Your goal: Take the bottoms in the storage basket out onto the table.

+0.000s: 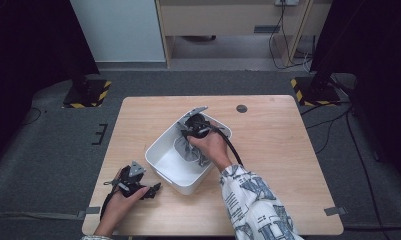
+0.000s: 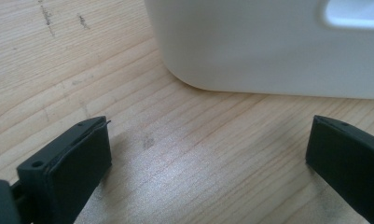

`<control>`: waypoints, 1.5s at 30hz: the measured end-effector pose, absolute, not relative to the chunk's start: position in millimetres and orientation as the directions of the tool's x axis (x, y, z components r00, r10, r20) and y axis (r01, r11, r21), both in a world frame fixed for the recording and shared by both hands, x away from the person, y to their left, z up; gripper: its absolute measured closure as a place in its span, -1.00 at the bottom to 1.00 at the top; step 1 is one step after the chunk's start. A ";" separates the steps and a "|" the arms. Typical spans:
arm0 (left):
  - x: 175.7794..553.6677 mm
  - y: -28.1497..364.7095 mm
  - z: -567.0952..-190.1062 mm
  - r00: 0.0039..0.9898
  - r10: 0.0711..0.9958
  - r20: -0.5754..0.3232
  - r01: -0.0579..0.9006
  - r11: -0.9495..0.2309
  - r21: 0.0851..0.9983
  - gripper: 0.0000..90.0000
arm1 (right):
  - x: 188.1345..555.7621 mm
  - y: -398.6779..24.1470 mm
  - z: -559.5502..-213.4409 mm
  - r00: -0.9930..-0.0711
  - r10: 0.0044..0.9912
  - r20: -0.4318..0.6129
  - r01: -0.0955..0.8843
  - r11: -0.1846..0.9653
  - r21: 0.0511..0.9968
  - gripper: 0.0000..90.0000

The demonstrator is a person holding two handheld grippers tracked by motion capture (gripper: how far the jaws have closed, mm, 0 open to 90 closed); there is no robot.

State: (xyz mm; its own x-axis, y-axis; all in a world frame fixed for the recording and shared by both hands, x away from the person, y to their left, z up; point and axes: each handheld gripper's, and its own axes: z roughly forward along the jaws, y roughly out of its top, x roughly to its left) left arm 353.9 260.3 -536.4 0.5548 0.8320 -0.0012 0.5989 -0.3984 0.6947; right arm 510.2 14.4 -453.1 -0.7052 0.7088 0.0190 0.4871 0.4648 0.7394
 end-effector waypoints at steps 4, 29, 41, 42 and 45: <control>353.9 260.2 -536.5 0.554 0.832 -0.003 0.598 -0.396 0.697 -1.00 | 509.6 12.3 -446.0 -0.702 0.712 0.030 0.484 0.445 0.753 0.37; 353.8 260.2 -536.5 0.554 0.832 -0.001 0.598 -0.398 0.696 -1.00 | 506.1 -7.2 -419.6 -0.691 0.717 0.097 0.473 0.347 0.810 0.37; 353.3 260.1 -536.5 0.554 0.833 -0.002 0.598 -0.397 0.696 -1.00 | 503.2 -13.2 -406.4 -0.685 0.720 0.109 0.462 0.314 0.829 0.37; 353.3 260.1 -536.6 0.554 0.833 -0.002 0.598 -0.396 0.697 -1.00 | 502.5 -13.6 -404.3 -0.686 0.719 0.111 0.463 0.314 0.829 0.37; 353.3 260.1 -536.6 0.554 0.832 -0.003 0.598 -0.396 0.697 -1.00 | 501.1 -14.5 -400.4 -0.690 0.716 0.103 0.452 0.316 0.834 0.37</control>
